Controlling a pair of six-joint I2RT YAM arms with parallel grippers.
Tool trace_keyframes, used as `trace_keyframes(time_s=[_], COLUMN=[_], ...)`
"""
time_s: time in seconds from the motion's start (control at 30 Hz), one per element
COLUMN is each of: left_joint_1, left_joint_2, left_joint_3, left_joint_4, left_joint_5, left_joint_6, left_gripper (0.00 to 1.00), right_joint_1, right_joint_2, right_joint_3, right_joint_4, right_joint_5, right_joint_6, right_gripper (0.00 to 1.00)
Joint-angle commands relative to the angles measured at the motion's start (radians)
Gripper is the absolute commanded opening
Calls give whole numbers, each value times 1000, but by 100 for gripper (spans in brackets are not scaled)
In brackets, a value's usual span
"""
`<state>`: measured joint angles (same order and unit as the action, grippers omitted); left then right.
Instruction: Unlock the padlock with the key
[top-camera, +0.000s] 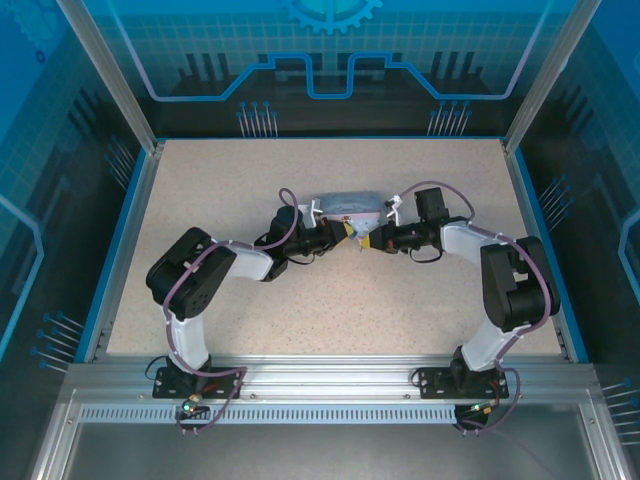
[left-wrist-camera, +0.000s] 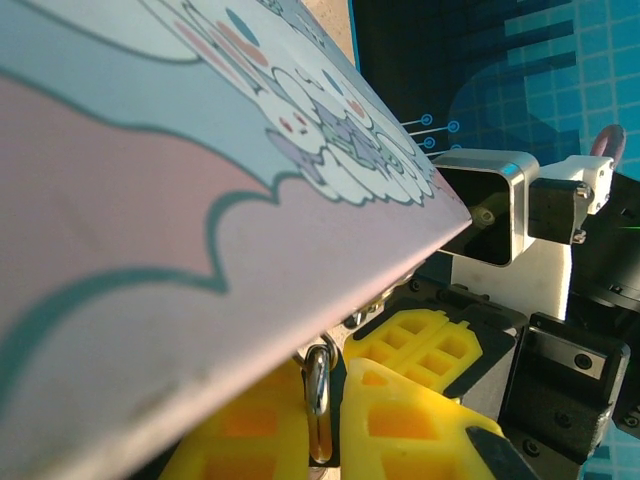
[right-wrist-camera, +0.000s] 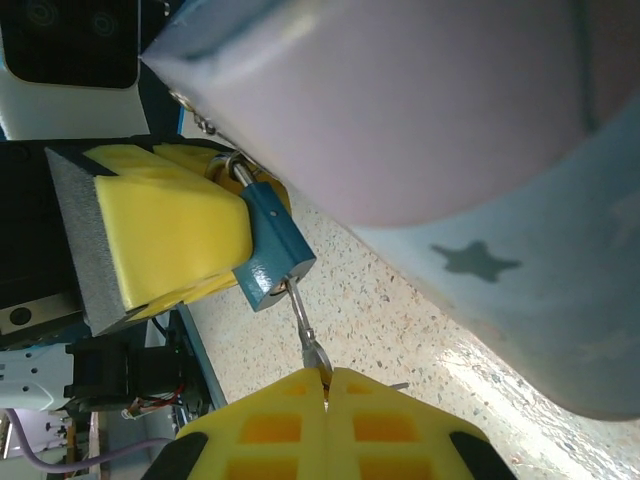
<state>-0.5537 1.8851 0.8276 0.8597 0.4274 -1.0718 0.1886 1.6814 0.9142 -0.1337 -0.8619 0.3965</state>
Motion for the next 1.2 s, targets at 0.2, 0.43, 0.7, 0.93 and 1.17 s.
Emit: trace_keyframes(time_s=[0.2, 0.43, 0.7, 0.93, 1.17], left_joint_1=[-26, -32, -38, -46, -48], left_joint_2=[20, 22, 31, 39, 42], left_joint_3=[2, 7, 10, 20, 20], left_joint_4=[35, 41, 48, 55, 66], left_joint_5=[74, 73, 70, 68, 59], left_joint_6=[19, 10, 9, 2, -12], left_gripper=[0, 0, 0, 0, 0], right_joint_1=[-6, -6, -4, 11, 26], right_joint_2=[-33, -6, 13, 23, 43], right_joint_3=[6, 12, 7, -1, -26], right_joint_4=[68, 74, 106, 149, 187], right_joint_5=[18, 13, 11, 4, 17], right_joint_6=[20, 32, 63, 98, 128], right_gripper=[0, 0, 0, 0, 0])
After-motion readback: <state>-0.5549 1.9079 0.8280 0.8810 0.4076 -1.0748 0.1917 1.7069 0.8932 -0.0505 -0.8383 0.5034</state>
